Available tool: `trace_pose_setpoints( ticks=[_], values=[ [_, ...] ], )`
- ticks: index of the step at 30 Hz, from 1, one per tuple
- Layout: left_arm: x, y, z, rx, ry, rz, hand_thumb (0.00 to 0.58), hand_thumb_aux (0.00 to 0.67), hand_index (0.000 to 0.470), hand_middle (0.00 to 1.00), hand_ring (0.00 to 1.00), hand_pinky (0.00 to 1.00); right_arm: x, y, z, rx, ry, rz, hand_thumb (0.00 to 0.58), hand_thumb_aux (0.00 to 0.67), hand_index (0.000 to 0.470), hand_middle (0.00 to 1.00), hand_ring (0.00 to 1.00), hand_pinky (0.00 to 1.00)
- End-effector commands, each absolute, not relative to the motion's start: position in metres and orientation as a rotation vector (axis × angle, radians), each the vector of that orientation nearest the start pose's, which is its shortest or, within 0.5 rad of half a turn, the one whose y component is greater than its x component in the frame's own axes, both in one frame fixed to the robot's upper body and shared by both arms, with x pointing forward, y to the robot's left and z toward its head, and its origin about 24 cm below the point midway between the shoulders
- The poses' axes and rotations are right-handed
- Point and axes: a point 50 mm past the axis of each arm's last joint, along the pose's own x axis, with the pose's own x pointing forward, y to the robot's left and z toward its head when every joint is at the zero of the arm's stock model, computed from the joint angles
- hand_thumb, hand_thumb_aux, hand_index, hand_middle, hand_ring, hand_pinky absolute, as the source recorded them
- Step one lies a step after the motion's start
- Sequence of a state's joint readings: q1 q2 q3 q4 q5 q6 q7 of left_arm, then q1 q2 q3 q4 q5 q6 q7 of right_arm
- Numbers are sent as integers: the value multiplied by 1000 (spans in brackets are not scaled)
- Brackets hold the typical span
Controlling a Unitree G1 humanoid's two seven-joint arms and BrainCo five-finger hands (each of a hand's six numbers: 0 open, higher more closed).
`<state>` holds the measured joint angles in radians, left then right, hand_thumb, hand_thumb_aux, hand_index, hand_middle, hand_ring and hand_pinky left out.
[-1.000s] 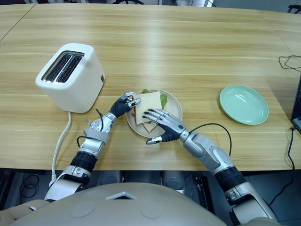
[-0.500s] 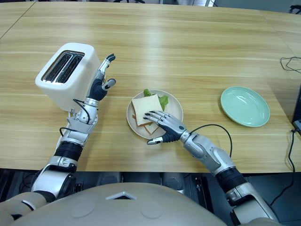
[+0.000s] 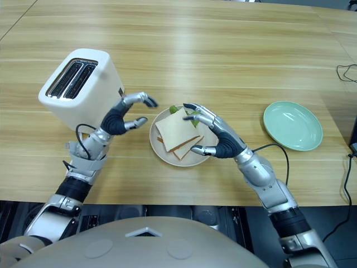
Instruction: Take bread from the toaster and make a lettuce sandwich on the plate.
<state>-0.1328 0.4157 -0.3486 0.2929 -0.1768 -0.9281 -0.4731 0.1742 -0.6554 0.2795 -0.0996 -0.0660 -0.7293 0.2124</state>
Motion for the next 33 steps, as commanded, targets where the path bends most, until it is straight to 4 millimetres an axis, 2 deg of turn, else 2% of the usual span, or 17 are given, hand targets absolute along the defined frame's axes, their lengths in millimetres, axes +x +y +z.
trace_pose_setpoints(
  ticks=[1,2,7,15,20,28,33],
  values=[
    [206,127,48,331,-501,-1154,580,670,460,1000,1000,1000,165,-163,61,-535,-375,932,580,670,460,875,875,875],
    [202,128,41,342,-456,-1215,580,670,460,1000,1000,1000,161,-165,57,-530,-343,968,580,670,460,1000,1000,1000],
    [184,133,18,386,-295,-1408,580,670,460,1000,1000,1000,141,-175,38,-528,-197,1141,580,670,460,1000,1000,1000],
    [187,133,-3,459,-192,-1418,580,670,460,1000,1000,1000,141,-188,12,-621,-33,1176,580,670,460,1000,1000,1000],
    [199,134,-15,533,-143,-1338,580,670,460,1000,1000,1000,156,-193,-4,-721,37,1099,580,670,460,1000,1000,1000],
    [240,154,-38,832,16,-1040,580,670,460,1000,1000,1000,203,-199,-24,-903,76,851,580,670,460,1000,1000,1000],
    [253,158,-39,872,0,-912,580,670,460,1000,1000,1000,229,-197,-33,-1006,75,733,580,670,460,1000,1000,1000]
  ],
)
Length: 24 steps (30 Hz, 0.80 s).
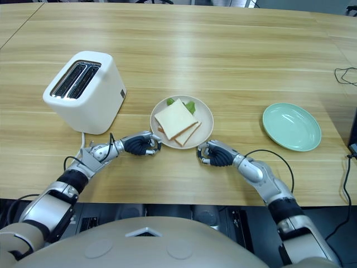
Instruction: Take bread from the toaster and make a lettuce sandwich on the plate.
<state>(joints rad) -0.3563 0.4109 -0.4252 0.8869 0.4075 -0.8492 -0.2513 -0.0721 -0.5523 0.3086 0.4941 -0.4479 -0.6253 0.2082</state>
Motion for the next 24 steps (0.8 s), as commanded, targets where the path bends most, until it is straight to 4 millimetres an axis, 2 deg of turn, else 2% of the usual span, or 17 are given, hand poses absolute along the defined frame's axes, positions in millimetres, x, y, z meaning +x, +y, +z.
trace_pose_setpoints(
  ticks=[1,3,4,6,7,8,11,14,15,16,18,19,20,21,22,23,24],
  values=[
    [256,158,-38,877,-14,-884,573,596,409,1000,1000,1000,232,-196,-33,-1017,64,716,580,670,460,1000,1000,1000],
    [264,159,-33,881,-46,-807,573,596,409,1000,1000,1000,242,-192,-30,-1020,25,668,580,670,460,1000,1000,1000],
    [267,160,-31,882,-58,-776,514,444,305,980,980,980,245,-190,-29,-1017,7,648,580,670,460,1000,1000,1000],
    [277,161,-21,845,-110,-665,413,310,213,945,945,945,255,-184,-25,-994,-38,598,580,670,460,1000,1000,1000],
    [281,161,-17,824,-130,-618,413,310,213,945,945,945,258,-181,-23,-986,-54,584,580,670,460,1000,1000,1000],
    [284,161,-13,811,-156,-574,132,81,56,875,875,875,261,-179,-23,-979,-68,568,580,670,460,1000,1000,1000],
    [293,161,0,725,-237,-458,0,0,0,698,698,698,270,-173,-17,-933,-123,506,580,670,460,1000,1000,1000],
    [295,160,11,643,-313,-400,0,0,0,631,631,631,276,-169,-10,-882,-181,447,580,670,460,1000,1000,1000],
    [294,159,17,580,-356,-385,0,0,0,486,486,486,278,-168,-4,-840,-219,419,580,670,460,1000,1000,1000],
    [293,159,21,537,-388,-373,0,0,0,486,486,486,279,-167,0,-810,-246,400,580,670,460,1000,1000,1000],
    [291,160,30,433,-460,-337,0,0,0,259,259,259,280,-167,11,-729,-307,356,580,670,460,953,953,953],
    [290,161,33,391,-485,-320,0,0,0,0,0,0,280,-168,14,-701,-328,340,578,628,431,780,780,780],
    [290,163,38,347,-517,-280,0,0,0,0,0,0,280,-169,18,-663,-348,317,501,423,290,592,592,592],
    [289,164,42,307,-545,-251,0,0,0,0,0,0,279,-170,21,-634,-368,297,425,323,222,502,502,502],
    [288,164,44,276,-564,-232,0,0,0,0,0,0,278,-170,24,-611,-386,284,425,323,222,502,502,502],
    [288,165,46,242,-580,-214,0,0,0,0,0,0,278,-171,26,-589,-402,271,0,0,0,39,39,39],
    [287,165,48,212,-591,-202,0,0,0,0,0,0,277,-171,29,-570,-421,253,0,0,0,39,39,39]
  ],
)
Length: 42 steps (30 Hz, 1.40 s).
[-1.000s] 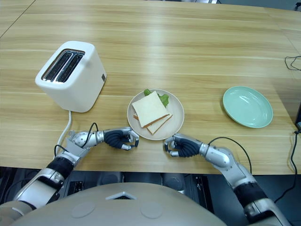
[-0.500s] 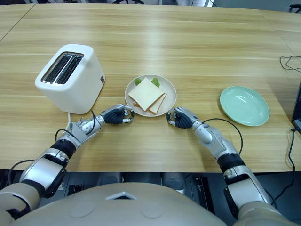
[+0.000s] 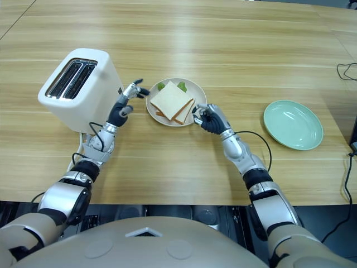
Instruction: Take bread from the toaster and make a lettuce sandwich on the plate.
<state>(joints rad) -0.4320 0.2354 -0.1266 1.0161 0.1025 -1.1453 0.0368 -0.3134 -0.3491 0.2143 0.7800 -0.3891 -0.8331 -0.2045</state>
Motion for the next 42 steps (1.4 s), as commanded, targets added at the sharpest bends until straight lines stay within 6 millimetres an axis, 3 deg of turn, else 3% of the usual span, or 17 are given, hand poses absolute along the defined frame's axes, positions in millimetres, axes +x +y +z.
trace_pose_setpoints(
  ticks=[1,6,11,19,42],
  values=[
    [286,165,50,182,-605,-189,0,0,0,0,0,0,276,-173,33,-543,-444,225,0,0,0,0,0,0],
    [284,164,57,64,-630,-165,0,0,0,0,0,0,272,-176,53,-358,-554,114,0,0,0,0,0,0],
    [282,160,58,39,-626,-199,0,0,0,0,0,0,272,-169,61,-226,-583,88,0,0,0,0,0,0],
    [281,160,57,38,-613,-212,0,0,0,0,0,0,271,-160,60,-207,-580,121,0,0,0,0,0,0],
    [288,152,62,54,-631,-226,0,0,0,0,0,0,281,-160,64,-201,-578,107,0,0,0,0,0,0]
  ],
)
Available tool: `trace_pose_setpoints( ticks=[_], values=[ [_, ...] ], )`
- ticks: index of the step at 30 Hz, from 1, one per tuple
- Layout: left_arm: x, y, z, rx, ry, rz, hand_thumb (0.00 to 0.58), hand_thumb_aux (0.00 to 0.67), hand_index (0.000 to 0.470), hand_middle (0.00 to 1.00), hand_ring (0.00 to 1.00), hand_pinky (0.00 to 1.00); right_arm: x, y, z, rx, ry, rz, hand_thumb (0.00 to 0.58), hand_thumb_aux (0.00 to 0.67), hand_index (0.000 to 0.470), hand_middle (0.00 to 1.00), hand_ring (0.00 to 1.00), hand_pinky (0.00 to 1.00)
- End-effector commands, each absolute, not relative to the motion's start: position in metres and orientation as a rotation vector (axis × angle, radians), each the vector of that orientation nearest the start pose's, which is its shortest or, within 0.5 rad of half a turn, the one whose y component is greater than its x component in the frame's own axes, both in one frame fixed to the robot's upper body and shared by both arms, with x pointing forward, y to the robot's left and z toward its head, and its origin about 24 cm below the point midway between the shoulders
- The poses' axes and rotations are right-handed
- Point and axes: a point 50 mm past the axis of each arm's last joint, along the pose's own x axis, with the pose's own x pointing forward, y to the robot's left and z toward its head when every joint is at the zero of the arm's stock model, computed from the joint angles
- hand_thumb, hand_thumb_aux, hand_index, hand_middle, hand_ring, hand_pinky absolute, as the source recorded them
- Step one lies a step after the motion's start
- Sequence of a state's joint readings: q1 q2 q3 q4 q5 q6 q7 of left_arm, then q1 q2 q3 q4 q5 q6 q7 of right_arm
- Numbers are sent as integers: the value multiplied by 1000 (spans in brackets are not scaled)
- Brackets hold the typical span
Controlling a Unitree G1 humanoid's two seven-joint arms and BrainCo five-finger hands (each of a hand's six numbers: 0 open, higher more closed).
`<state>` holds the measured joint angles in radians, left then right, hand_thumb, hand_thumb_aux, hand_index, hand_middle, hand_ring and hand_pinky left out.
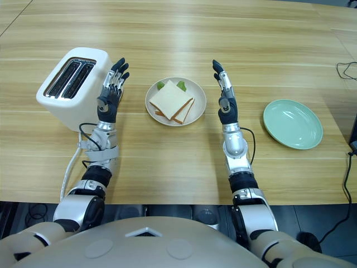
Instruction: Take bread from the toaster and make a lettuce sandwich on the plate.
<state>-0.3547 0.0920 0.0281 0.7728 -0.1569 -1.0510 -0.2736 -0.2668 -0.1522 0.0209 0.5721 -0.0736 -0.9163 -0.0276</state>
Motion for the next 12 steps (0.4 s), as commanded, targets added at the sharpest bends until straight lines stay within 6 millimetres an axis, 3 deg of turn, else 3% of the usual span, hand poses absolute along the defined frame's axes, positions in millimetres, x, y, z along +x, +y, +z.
trace_pose_setpoints(
  ticks=[1,12],
  values=[
    [288,152,62,55,-631,-228,0,0,0,0,0,0,281,-160,64,-205,-576,105,0,0,0,0,0,0],
    [288,149,61,64,-628,-222,0,0,0,0,0,0,281,-161,59,-219,-556,97,0,0,0,0,0,0]
  ],
)
